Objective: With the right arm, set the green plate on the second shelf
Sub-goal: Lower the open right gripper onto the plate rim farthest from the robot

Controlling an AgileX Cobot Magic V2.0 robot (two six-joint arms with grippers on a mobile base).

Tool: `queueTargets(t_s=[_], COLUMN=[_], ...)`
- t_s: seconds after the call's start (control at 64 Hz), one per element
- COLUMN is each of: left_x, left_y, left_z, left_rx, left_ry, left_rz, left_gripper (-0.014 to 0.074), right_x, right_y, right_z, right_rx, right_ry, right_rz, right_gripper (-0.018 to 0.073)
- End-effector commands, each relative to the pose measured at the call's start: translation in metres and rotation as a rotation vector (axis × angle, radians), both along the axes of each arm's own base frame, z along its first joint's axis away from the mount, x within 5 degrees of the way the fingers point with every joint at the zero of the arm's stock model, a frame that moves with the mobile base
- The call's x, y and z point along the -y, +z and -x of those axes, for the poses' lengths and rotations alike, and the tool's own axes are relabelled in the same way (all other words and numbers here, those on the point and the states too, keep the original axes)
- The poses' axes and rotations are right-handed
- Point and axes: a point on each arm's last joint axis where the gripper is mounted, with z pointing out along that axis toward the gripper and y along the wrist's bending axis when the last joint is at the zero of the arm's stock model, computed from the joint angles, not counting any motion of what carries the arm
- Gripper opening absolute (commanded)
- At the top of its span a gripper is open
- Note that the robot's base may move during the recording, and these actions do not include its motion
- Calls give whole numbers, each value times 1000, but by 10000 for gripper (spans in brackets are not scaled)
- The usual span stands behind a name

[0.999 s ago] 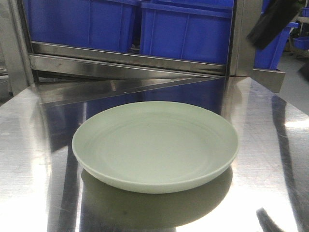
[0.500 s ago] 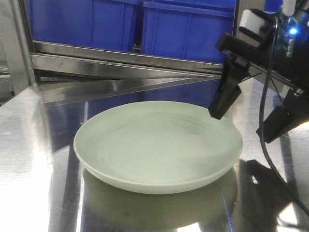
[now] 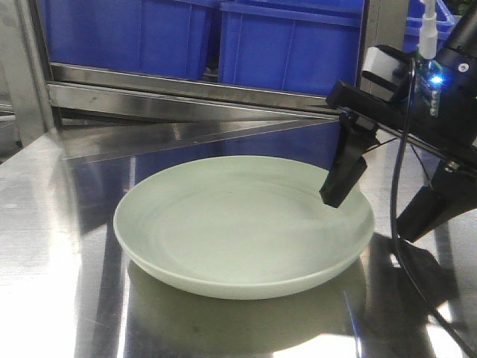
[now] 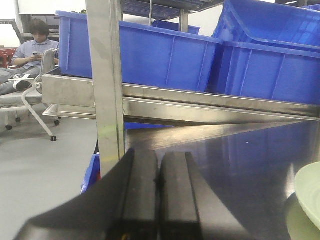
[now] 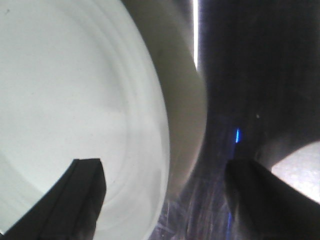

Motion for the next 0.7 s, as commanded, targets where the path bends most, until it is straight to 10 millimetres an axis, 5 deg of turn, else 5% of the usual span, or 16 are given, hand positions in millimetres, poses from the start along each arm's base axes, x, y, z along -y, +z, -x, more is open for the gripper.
queueTargets(t_s=[0.0, 0.406, 0.656, 0.687], left_x=[0, 0, 0, 0], left_y=[-5, -5, -5, -5], left_z=[0, 0, 0, 0], left_rx=[60, 60, 60, 60], left_ry=[2, 2, 2, 2], left_rz=[16, 16, 16, 16], left_gripper=[130, 130, 130, 130], right_x=[-2, -12, -15, -16], right_y=[15, 6, 13, 15], right_z=[-4, -8, -14, -15], right_rx=[50, 21, 27, 29], right_ry=[-9, -1, 16, 20], right_rz=[-37, -51, -62, -65], right_gripper=[568, 425, 42, 46])
